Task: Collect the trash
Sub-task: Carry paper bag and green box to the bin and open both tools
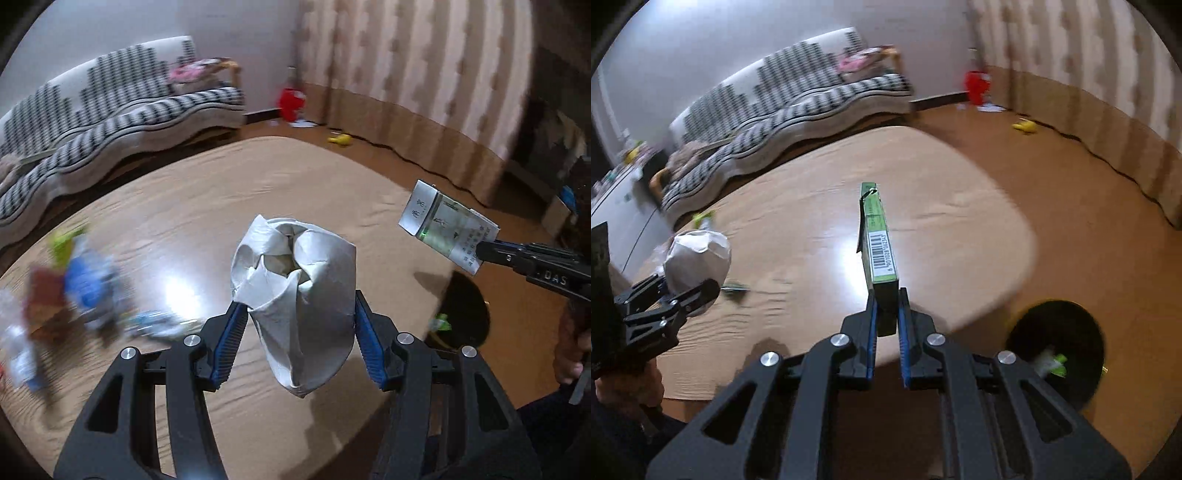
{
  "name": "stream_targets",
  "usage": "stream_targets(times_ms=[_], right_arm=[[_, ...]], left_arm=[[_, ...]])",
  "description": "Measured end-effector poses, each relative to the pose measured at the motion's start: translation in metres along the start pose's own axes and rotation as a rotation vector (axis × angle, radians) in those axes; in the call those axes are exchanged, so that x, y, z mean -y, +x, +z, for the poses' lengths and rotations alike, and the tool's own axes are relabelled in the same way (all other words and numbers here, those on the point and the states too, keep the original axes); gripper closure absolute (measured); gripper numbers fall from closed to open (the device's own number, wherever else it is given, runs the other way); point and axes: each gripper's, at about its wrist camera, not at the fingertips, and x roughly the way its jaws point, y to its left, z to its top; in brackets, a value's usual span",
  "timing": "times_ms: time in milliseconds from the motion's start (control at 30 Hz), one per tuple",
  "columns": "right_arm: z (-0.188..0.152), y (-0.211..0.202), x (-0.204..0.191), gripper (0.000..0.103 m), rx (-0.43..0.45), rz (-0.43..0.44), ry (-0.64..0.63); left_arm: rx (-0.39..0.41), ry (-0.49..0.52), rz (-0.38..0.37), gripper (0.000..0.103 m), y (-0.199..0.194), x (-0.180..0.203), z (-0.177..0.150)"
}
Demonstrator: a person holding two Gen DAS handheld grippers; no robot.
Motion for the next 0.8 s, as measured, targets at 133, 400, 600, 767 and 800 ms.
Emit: stream_targets(times_ms=[133,400,600,767,800], right_arm=[[-0.011,-0.012,0.060,0.092,0.006,-0.072,0.094],[-0.034,-0.010,0.162,0.092,-0.098,-0.263,0.247],[-0.050,0.004,0.210,0.092,-0.179,-0.306,0.336],[-0.052,0.009,0.224,0.092,-0.199,-0.312,0.367],[-0.053,0.011,0.227,0.092,-0.202,-0.312,0.369]], left_arm=[[-0.008,0.053,-0.070,0.047,0.024,0.050,0.008],[-0.044,0.143,-0.227,0.047,0.076,0.150,0.015],[-0.083,0.189,-0.305,0.047,0.112,0.202,0.012],[-0.135,0.186,-0.332,0.047,0.145,0.226,0.010],[-0.143,0.186,-0.338,0.047,0.150,0.230,0.010]])
